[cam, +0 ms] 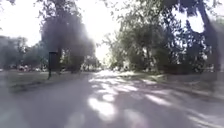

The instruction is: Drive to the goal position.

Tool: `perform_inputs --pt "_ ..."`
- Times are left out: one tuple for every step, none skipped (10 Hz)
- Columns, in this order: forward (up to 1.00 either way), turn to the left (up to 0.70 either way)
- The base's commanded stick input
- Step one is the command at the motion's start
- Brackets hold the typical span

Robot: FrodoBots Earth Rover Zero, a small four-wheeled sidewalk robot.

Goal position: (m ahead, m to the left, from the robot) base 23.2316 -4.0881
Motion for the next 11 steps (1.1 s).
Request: perform_inputs --pt "1.00 0.00" --pt "1.00 0.00" --pt "1.00 0.00" --pt "1.00 0.00" --pt "1.00 0.00" --pt "1.00 0.00" --pt "1.00 0.00" --pt "1.00 0.00" --pt "1.00 0.00" --pt "1.00 0.10" --pt "1.00 0.40"
